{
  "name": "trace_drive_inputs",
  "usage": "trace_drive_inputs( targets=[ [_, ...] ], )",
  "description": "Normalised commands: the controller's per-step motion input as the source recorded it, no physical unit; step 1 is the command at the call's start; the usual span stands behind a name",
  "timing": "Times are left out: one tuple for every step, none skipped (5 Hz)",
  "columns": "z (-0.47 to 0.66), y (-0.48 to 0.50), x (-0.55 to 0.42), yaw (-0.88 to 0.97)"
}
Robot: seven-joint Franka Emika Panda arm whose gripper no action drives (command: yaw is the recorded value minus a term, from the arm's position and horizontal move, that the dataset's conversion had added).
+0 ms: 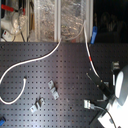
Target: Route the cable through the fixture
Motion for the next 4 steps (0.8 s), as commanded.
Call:
trace_drive_inputs(
  targets=[
    [0.33, 0.174, -0.207, 0.58],
    [0.41, -0.033, -0.036, 0.32],
    [0.3, -0.088, -0.04, -0.03],
    [0.2, -0.012, -0.017, 0.0]
  ],
)
